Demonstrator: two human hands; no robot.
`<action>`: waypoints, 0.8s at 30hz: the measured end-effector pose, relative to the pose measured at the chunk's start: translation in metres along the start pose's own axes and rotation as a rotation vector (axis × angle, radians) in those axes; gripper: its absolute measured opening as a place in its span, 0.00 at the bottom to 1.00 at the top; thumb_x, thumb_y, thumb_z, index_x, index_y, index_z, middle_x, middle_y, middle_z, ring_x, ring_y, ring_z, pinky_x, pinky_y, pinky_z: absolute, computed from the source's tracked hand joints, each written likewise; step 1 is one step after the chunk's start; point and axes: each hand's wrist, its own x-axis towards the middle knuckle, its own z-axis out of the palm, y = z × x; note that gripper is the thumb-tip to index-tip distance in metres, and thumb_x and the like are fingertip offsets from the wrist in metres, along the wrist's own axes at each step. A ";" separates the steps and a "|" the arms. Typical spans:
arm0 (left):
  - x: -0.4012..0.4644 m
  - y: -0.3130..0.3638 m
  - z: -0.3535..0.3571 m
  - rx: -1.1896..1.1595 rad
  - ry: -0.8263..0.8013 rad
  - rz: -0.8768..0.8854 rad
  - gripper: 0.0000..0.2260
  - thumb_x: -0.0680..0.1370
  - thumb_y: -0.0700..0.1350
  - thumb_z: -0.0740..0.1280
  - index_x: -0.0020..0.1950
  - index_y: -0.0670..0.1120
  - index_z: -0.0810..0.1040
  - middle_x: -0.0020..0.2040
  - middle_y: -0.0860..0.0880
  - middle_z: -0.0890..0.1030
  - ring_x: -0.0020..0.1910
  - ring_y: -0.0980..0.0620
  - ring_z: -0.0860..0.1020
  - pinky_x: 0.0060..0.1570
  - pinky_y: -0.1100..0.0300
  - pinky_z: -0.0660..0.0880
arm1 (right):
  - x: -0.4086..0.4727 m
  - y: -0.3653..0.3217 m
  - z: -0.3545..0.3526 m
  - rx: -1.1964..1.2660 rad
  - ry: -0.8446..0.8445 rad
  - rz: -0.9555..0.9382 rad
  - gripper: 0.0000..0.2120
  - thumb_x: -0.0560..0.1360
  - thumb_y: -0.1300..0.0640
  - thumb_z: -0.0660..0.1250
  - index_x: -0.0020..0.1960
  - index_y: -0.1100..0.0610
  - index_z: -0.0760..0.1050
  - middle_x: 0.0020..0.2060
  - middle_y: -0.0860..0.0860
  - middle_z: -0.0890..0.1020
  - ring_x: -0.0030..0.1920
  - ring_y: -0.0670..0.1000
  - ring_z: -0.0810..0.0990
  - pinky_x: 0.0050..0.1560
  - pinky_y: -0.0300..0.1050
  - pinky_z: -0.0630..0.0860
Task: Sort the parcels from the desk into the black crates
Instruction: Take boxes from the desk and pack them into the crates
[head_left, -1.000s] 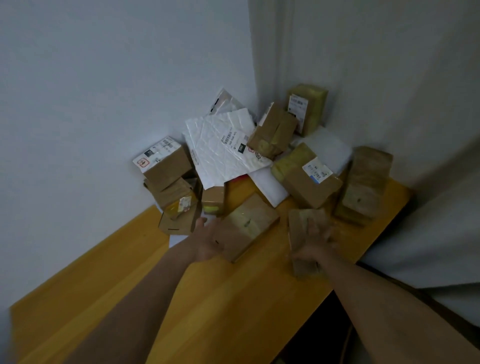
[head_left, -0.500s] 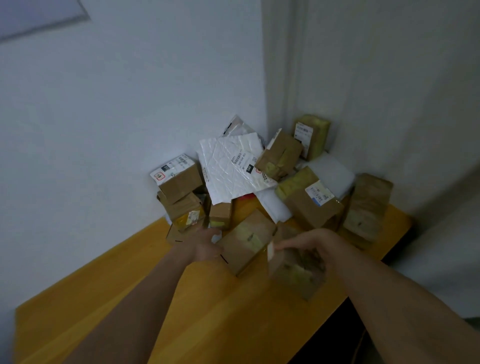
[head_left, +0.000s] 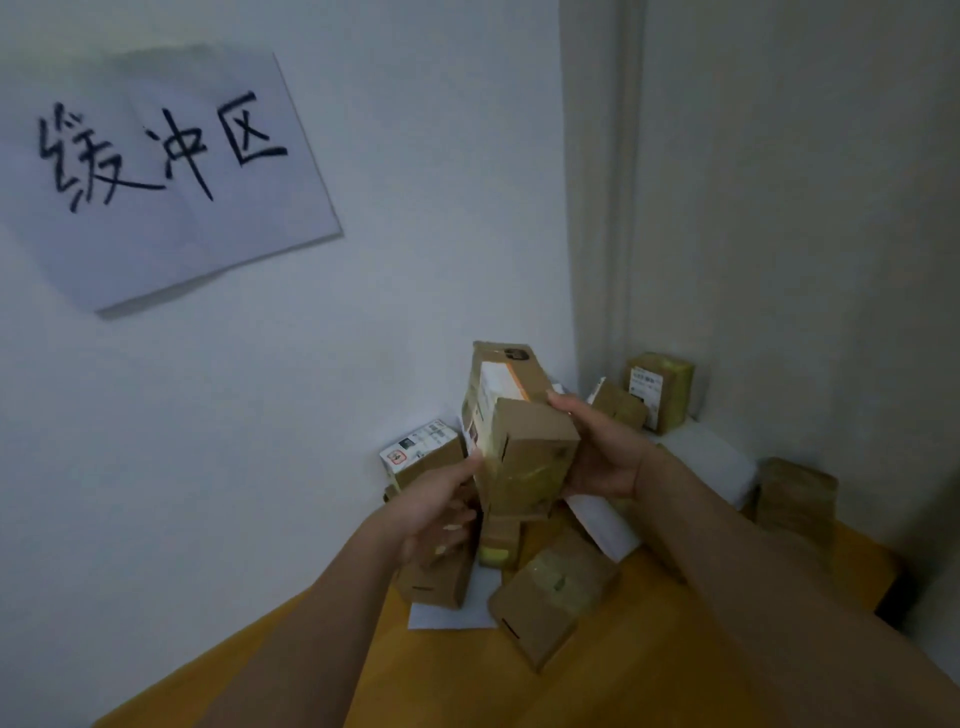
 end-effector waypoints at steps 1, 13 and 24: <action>-0.004 0.006 -0.002 -0.090 -0.021 0.026 0.24 0.76 0.64 0.66 0.65 0.51 0.77 0.61 0.47 0.81 0.60 0.46 0.79 0.65 0.46 0.73 | 0.002 -0.006 0.008 0.021 -0.027 -0.038 0.25 0.74 0.39 0.64 0.67 0.50 0.76 0.63 0.58 0.80 0.63 0.61 0.78 0.58 0.64 0.76; -0.037 0.031 -0.035 -0.288 0.143 0.377 0.16 0.80 0.47 0.67 0.68 0.53 0.74 0.55 0.52 0.84 0.51 0.51 0.83 0.41 0.56 0.79 | 0.024 -0.022 0.048 -0.087 0.084 -0.207 0.24 0.73 0.45 0.69 0.67 0.50 0.76 0.62 0.55 0.81 0.61 0.57 0.79 0.55 0.57 0.79; -0.046 0.033 -0.046 -0.073 0.228 0.479 0.23 0.74 0.39 0.74 0.66 0.57 0.78 0.57 0.48 0.83 0.54 0.49 0.82 0.48 0.53 0.81 | 0.031 -0.019 0.048 -0.143 0.201 -0.255 0.39 0.66 0.48 0.78 0.72 0.46 0.64 0.58 0.59 0.83 0.60 0.64 0.80 0.55 0.74 0.75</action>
